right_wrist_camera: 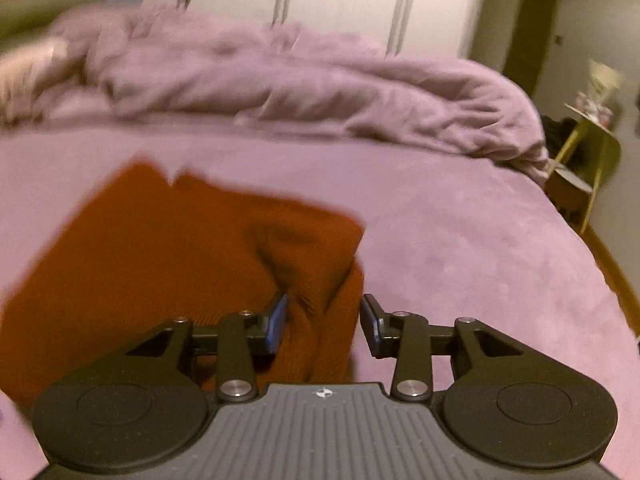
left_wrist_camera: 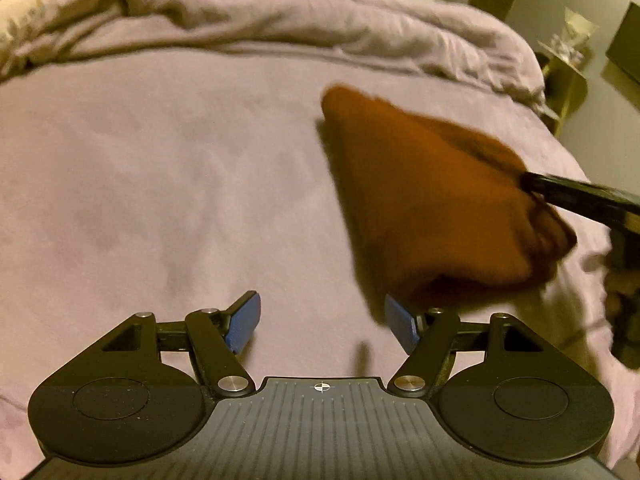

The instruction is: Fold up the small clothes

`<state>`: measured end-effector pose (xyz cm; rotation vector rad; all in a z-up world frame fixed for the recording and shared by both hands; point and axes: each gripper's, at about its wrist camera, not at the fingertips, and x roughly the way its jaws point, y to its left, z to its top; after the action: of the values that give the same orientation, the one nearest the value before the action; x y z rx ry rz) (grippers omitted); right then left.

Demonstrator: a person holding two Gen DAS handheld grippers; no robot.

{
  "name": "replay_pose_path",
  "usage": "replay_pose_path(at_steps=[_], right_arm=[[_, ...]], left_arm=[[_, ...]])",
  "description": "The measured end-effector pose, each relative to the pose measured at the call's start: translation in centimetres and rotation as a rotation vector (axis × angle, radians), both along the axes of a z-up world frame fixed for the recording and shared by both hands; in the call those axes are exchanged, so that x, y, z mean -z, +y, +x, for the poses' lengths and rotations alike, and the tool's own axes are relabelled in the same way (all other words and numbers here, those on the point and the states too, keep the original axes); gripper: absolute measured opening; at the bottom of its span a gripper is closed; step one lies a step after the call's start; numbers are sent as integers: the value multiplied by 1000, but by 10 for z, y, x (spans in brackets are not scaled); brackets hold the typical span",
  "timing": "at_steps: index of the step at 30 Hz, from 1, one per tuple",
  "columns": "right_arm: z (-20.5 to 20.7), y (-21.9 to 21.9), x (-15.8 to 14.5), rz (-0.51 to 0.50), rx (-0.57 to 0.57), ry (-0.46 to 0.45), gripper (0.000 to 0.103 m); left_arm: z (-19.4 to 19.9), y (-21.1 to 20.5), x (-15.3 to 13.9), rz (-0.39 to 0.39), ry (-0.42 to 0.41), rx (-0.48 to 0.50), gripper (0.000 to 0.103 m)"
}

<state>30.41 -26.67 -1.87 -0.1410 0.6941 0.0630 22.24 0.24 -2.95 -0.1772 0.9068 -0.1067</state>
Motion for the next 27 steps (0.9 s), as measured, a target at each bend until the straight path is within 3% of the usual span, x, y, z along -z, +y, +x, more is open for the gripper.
replay_pose_path(at_steps=[3, 6, 7, 9, 12, 14, 17, 20, 23, 27], right_arm=[[-20, -2, -23, 110, 22, -92, 38], [-32, 16, -22, 289, -147, -48, 33], [-36, 27, -18, 294, -206, -36, 29], [-42, 49, -8, 229, -282, -41, 27], [-37, 66, 25, 122, -257, 51, 25], [-42, 65, 37, 88, -275, 6, 24], [-36, 61, 26, 107, -275, 58, 24], [-20, 41, 3, 218, -211, 82, 25], [9, 34, -6, 189, -118, 42, 27], [68, 25, 14, 126, -40, 100, 27]], left_arm=[[14, 0, -11, -26, -40, -52, 77], [29, -6, -18, -56, -63, -74, 78], [34, -9, -18, -51, -67, -77, 78], [40, -15, -16, -24, -67, -74, 78], [46, -19, -7, 7, -38, -57, 78], [49, -19, -1, 25, -16, -52, 78], [56, -14, 2, 26, -6, -49, 79], [72, -15, 0, 38, -17, -49, 82], [99, -21, -1, 34, -41, -88, 86], [143, -23, 8, -54, -44, -139, 91]])
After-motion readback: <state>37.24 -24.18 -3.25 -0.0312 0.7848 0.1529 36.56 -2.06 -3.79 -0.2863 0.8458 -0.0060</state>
